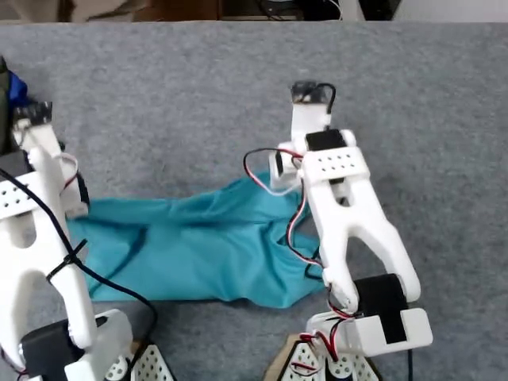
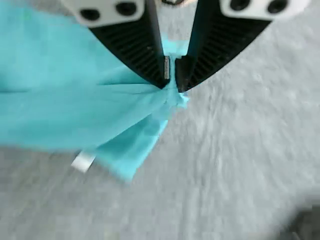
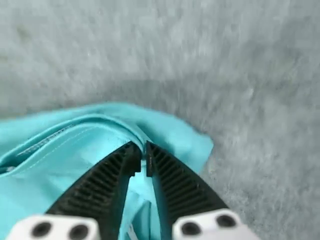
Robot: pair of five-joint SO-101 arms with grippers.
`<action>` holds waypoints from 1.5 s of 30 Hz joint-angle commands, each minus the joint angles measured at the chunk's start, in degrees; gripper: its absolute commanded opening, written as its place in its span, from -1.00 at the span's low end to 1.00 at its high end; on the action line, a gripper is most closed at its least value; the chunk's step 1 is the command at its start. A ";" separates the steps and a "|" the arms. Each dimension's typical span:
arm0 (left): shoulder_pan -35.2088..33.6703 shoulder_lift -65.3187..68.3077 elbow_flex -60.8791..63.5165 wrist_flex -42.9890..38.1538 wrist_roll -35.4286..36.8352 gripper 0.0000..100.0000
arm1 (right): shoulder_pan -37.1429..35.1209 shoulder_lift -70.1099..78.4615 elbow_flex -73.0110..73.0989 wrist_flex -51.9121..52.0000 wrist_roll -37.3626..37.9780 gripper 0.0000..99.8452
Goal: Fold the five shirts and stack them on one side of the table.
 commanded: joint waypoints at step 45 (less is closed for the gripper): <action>5.63 -14.55 -74.99 15.74 22.07 -0.96 | -0.22 -21.76 -87.52 4.92 1.76 -0.99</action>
